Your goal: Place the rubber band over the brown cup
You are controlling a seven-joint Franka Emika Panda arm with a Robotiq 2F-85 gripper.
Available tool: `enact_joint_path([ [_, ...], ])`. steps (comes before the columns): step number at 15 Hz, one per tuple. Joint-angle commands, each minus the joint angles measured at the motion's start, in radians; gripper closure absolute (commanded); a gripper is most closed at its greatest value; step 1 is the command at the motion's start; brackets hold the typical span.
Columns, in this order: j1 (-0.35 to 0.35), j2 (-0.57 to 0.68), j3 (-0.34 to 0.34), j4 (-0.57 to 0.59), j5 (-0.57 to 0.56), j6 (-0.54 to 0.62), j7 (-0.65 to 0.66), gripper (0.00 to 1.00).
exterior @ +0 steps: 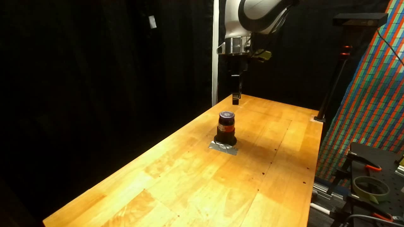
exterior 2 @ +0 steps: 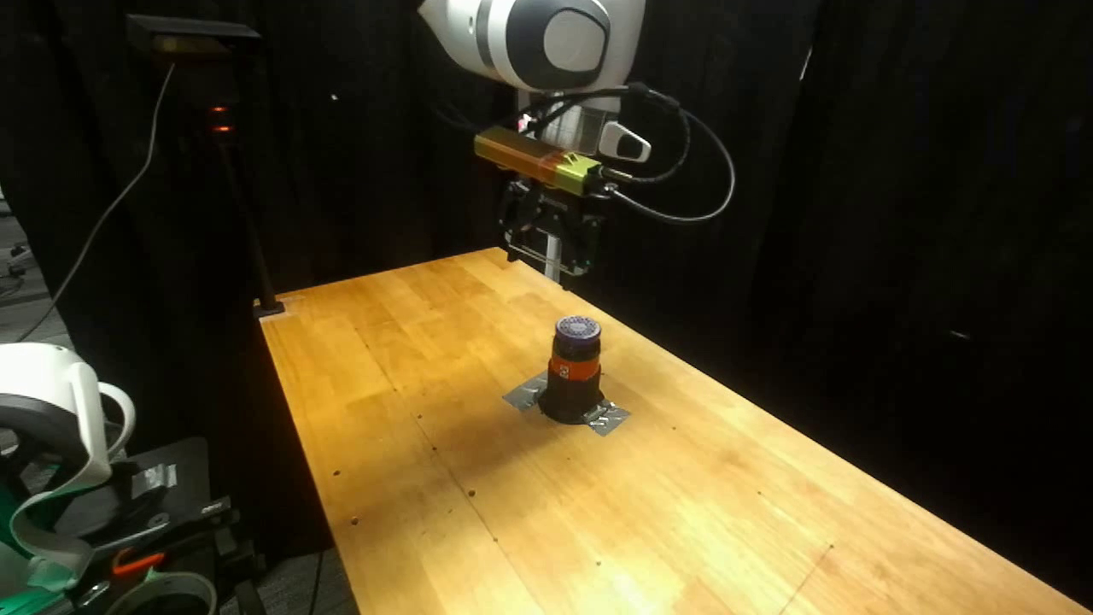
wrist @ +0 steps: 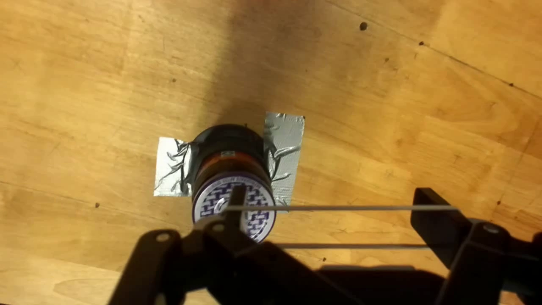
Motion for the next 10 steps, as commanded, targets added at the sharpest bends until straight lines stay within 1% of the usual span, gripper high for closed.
enact_joint_path([
  [1,-0.027,0.160,0.019,0.201,-0.041,-0.032,-0.020,0.00],
  [5,-0.037,0.291,0.018,0.340,-0.056,-0.046,-0.014,0.00],
  [10,-0.034,0.411,0.012,0.468,-0.077,-0.081,0.004,0.00],
])
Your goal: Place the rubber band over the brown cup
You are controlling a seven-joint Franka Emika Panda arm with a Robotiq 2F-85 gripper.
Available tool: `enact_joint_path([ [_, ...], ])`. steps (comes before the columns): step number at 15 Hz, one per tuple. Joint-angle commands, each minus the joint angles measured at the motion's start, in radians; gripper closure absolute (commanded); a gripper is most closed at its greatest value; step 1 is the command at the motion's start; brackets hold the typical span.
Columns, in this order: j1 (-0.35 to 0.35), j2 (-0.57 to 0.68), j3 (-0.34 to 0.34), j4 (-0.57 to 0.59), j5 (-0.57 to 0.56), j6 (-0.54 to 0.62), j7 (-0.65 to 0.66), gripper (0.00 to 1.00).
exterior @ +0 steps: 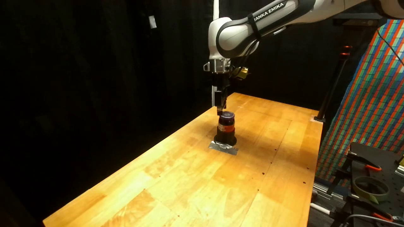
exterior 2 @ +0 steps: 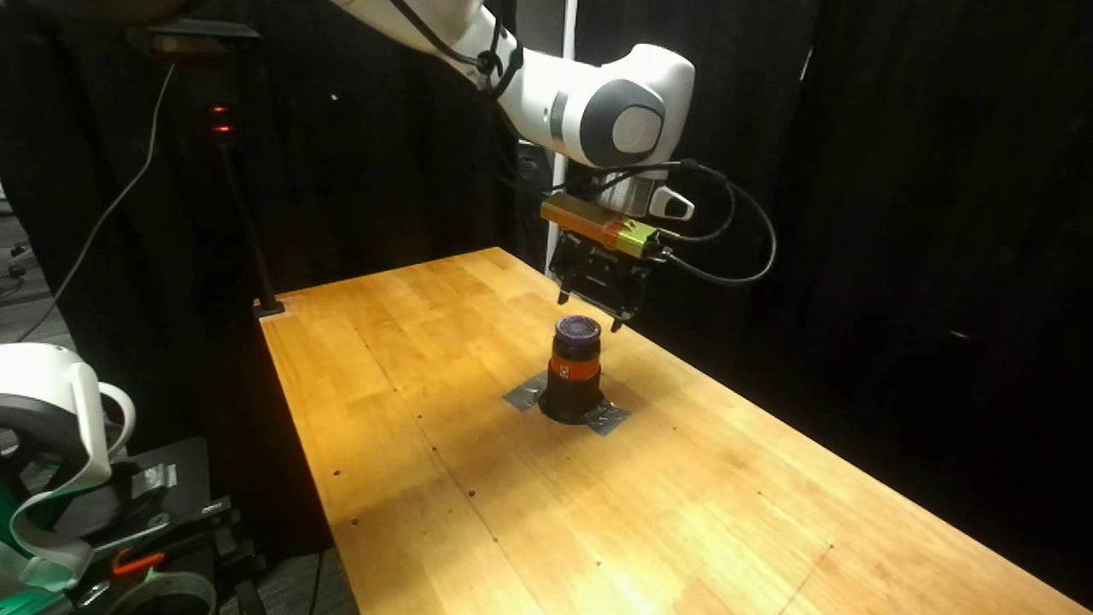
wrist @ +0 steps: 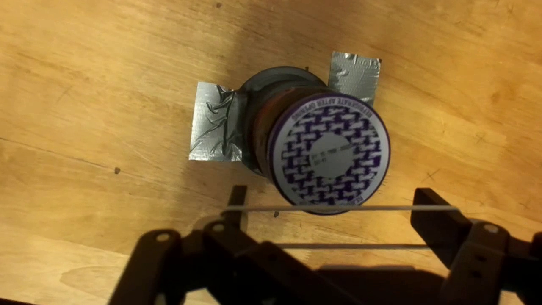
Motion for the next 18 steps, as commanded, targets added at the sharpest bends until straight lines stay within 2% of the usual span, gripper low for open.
enact_joint_path([
  [1,-0.007,0.100,0.012,0.152,-0.033,-0.078,0.013,0.00],
  [11,0.003,0.196,0.006,0.262,-0.057,-0.196,0.028,0.00],
  [18,0.015,0.141,0.005,0.185,-0.075,-0.201,0.051,0.00],
])
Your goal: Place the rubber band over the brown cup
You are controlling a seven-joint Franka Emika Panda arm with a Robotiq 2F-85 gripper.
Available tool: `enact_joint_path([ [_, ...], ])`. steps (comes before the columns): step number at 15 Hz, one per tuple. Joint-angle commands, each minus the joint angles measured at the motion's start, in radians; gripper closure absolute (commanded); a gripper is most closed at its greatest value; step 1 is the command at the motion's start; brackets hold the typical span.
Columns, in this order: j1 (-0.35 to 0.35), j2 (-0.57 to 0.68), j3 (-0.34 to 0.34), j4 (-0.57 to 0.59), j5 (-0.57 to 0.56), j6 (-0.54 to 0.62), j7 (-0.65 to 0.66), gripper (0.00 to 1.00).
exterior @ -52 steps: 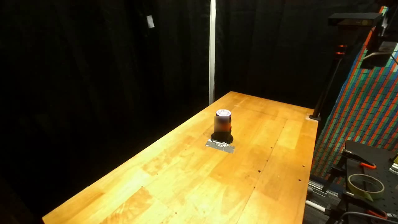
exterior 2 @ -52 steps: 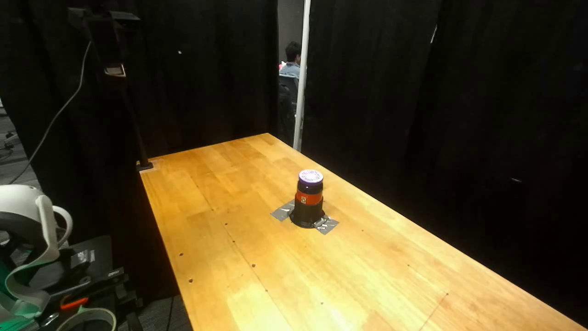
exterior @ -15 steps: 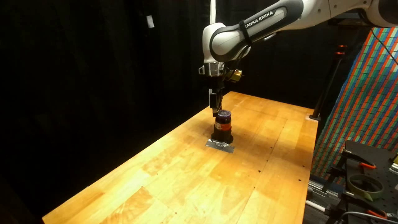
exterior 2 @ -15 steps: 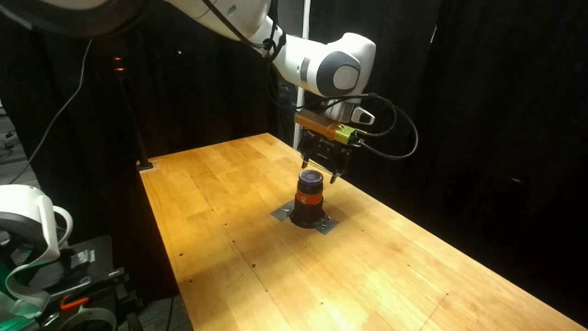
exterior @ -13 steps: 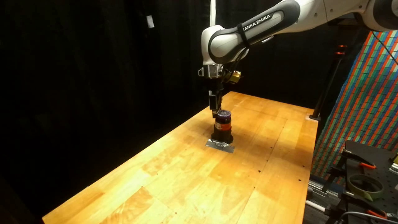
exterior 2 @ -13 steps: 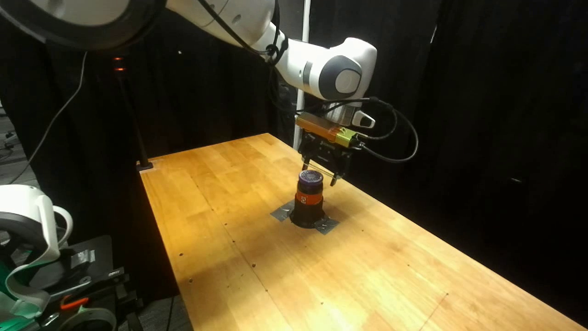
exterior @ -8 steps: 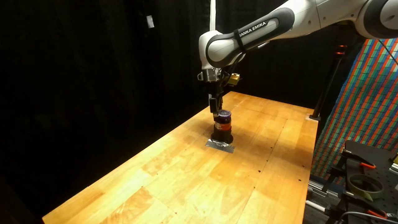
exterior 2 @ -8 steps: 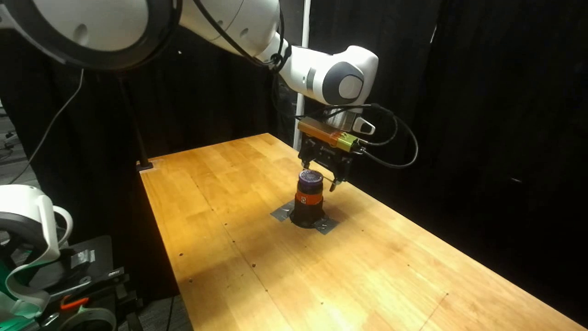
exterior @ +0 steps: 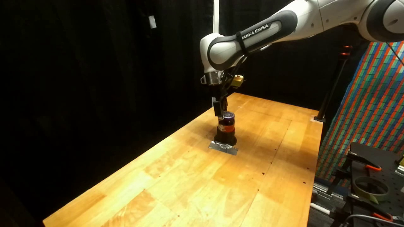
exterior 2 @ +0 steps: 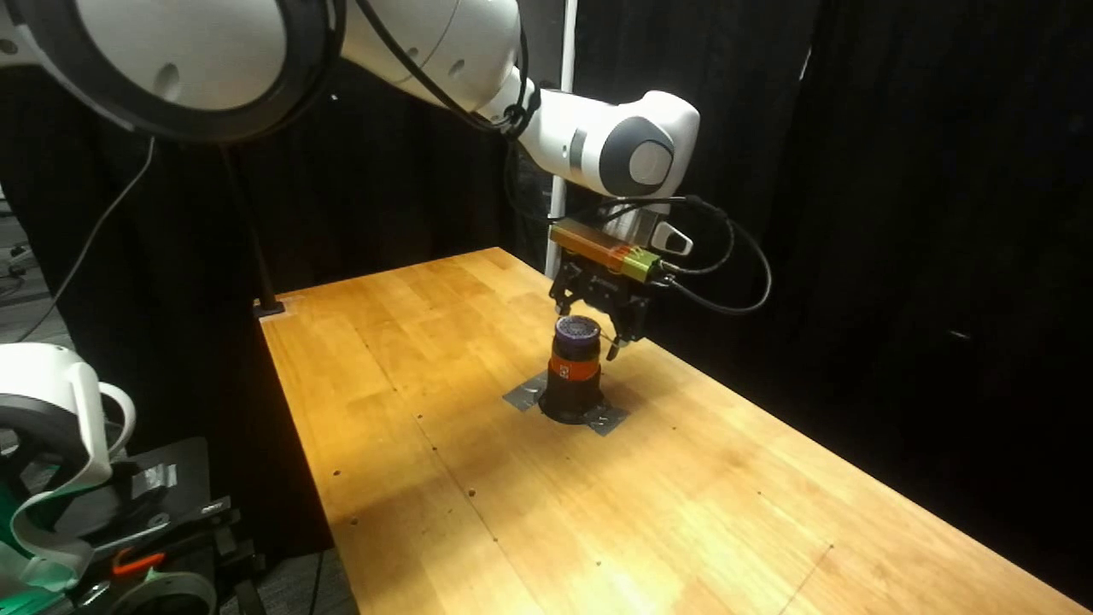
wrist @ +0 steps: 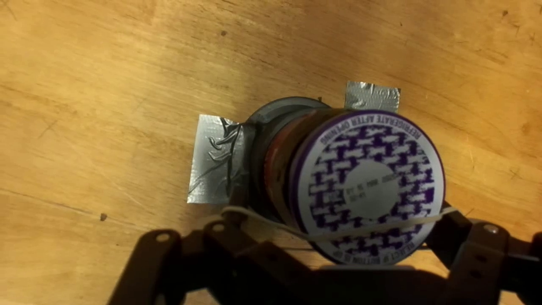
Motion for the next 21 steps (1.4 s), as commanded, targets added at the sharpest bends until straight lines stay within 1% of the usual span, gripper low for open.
enact_joint_path([
  [1,0.009,-0.040,0.005,-0.036,-0.032,-0.017,0.023,0.00],
  [5,0.015,-0.082,0.003,-0.094,-0.046,-0.002,0.039,0.00],
  [8,0.013,-0.114,0.006,-0.144,-0.044,-0.011,0.045,0.00],
  [15,-0.005,-0.227,0.012,-0.347,-0.029,0.054,0.053,0.00],
  [17,-0.011,-0.271,0.012,-0.418,-0.026,0.103,0.057,0.00],
  [21,-0.027,-0.351,0.016,-0.557,-0.018,0.240,0.049,0.00],
])
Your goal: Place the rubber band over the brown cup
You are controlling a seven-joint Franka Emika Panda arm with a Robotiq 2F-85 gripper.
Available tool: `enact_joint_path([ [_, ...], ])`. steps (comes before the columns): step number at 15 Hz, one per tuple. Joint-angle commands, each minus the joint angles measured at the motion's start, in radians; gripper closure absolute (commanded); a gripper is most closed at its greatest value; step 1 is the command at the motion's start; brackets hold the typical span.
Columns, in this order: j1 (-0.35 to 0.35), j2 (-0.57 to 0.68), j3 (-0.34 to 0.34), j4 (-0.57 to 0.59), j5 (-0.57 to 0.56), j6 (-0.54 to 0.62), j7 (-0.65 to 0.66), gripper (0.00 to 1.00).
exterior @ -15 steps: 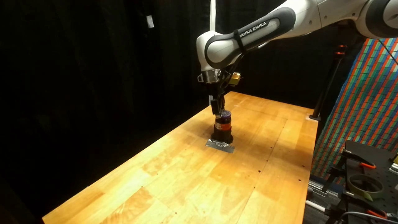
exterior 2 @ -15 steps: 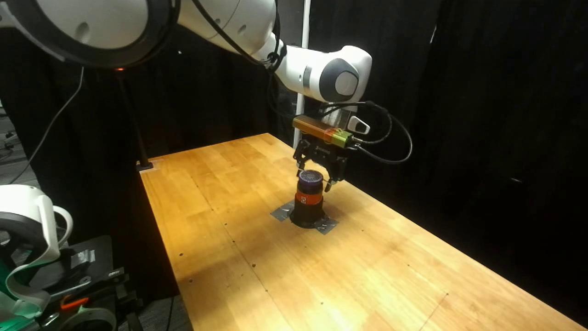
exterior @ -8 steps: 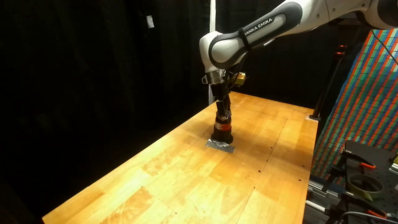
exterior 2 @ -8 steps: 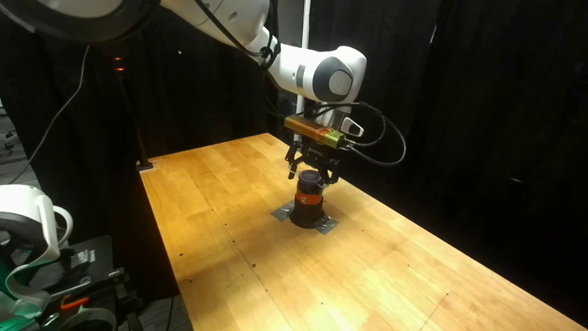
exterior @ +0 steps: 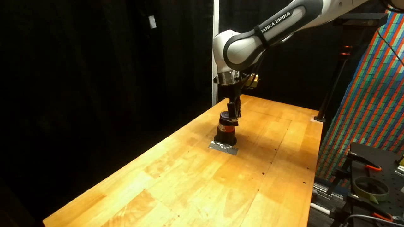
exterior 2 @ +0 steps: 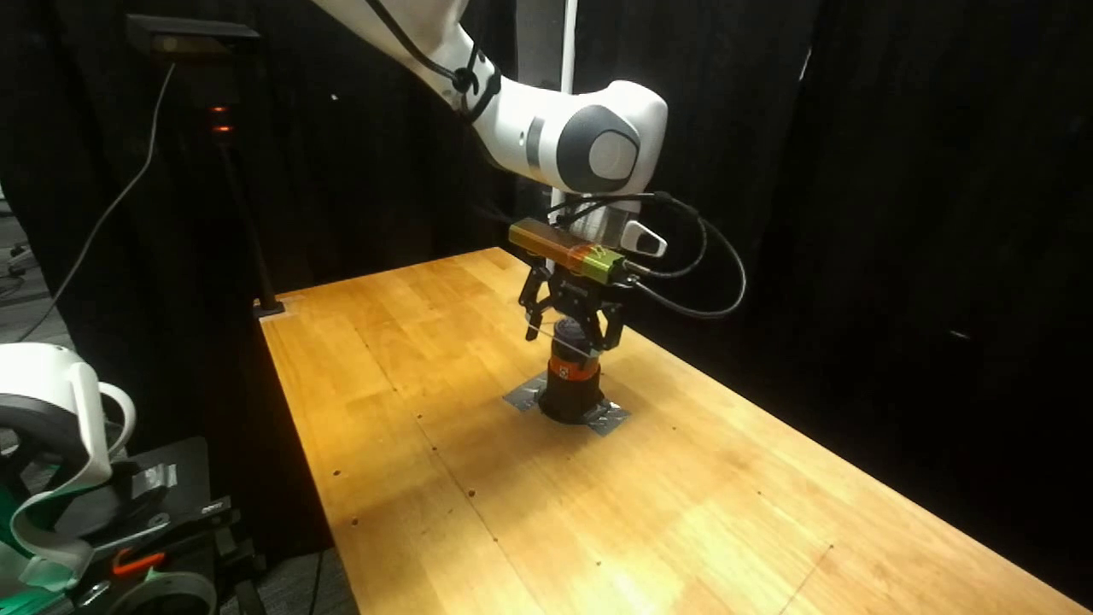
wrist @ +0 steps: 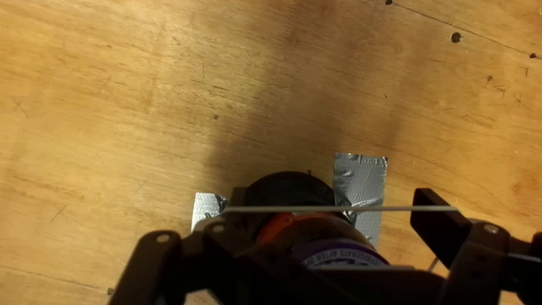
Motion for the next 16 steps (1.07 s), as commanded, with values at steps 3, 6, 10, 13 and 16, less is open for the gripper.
enact_joint_path([
  [3,-0.034,-0.160,0.019,-0.262,0.011,0.198,-0.009,0.27],
  [6,-0.046,-0.211,0.023,-0.369,0.020,0.329,-0.017,0.51],
  [10,-0.060,-0.275,0.030,-0.510,0.021,0.528,-0.023,0.80],
  [13,-0.070,-0.320,0.033,-0.605,0.020,0.656,-0.031,0.84],
  [16,-0.081,-0.352,0.036,-0.696,0.016,0.799,-0.044,0.80],
])
